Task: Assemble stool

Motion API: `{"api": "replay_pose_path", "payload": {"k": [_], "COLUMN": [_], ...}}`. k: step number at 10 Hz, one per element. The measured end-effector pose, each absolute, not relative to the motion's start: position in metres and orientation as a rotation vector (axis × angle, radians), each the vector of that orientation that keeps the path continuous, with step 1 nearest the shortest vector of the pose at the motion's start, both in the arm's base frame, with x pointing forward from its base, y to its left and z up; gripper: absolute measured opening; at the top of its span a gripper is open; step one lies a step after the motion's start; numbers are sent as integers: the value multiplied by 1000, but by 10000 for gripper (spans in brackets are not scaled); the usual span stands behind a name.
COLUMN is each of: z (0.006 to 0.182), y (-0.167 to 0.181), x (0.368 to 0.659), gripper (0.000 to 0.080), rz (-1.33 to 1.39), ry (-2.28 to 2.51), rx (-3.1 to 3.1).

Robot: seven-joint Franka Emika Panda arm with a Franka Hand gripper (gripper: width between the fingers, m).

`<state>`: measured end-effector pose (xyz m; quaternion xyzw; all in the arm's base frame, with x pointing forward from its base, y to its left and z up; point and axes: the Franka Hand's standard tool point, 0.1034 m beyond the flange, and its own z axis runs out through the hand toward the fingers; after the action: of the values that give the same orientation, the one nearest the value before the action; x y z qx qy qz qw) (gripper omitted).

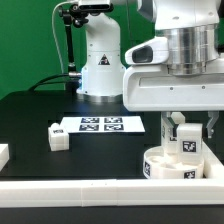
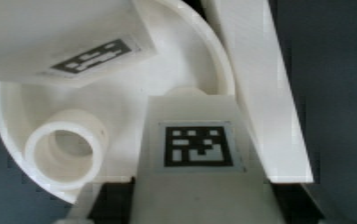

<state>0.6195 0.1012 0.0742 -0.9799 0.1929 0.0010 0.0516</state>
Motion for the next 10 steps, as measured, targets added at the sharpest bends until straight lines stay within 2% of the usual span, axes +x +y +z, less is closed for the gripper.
{"api": "replay_pose_path", "payload": {"k": [4, 10], "z": [74, 74], "y": [101, 104], "x": [620, 625], "gripper": [337, 338], "rz": [0, -81], "ry": [623, 1366], "rx": [-2970, -2650]}}
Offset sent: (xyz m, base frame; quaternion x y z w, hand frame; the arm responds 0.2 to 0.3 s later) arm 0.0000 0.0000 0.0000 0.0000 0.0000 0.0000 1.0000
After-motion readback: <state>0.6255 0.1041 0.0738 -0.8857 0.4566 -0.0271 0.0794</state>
